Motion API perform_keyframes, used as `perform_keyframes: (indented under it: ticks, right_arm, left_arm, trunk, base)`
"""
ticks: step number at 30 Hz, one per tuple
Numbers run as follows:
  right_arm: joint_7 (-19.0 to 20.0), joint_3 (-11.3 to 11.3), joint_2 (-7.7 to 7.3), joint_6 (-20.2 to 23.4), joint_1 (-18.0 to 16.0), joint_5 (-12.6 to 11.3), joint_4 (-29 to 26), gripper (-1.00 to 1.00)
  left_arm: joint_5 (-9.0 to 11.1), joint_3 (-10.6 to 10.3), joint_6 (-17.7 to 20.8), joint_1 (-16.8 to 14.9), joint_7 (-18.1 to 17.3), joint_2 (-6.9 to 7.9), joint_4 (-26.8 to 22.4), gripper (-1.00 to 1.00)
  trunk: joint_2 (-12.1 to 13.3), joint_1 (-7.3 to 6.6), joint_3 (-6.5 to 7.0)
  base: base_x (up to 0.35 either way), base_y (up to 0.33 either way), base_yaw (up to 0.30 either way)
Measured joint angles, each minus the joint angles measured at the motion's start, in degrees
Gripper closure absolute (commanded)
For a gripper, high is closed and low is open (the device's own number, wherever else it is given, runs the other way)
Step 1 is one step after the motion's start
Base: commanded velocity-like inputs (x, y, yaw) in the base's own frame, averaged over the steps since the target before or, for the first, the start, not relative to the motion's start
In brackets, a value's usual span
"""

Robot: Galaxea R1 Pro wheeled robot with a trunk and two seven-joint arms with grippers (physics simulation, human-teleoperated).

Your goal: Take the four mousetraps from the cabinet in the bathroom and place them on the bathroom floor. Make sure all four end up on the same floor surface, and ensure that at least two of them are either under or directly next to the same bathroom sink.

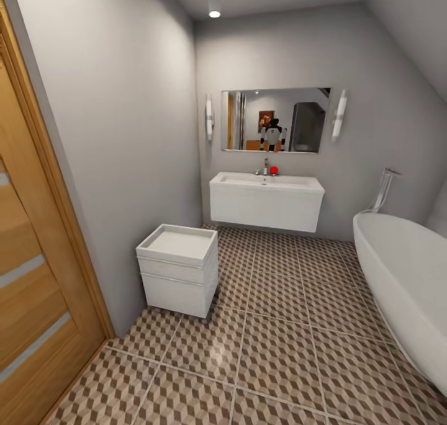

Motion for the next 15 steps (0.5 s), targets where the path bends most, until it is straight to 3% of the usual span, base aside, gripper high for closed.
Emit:
perform_keyframes:
  ticks: [5, 15]
  right_arm:
    - [0.0, 0.0, 0.07, -0.48, -0.01, 0.02, 0.02, -1.0]
    - [-0.02, 0.0, -0.04, -0.67, -0.01, 0.12, -0.02, -1.0]
  left_arm:
    - [0.2, 0.03, -0.03, 0.02, 0.02, 0.5, 0.0, -1.0]
    - [2.12, 0.05, -0.04, 0.01, 0.03, 0.83, 0.0, -1.0]
  trunk:
    - [2.0, -1.1, 0.9]
    - [6.02, -3.3, 2.69]
  base:
    - [0.0, 0.0, 0.192]
    - [0.0, 0.0, 0.276]
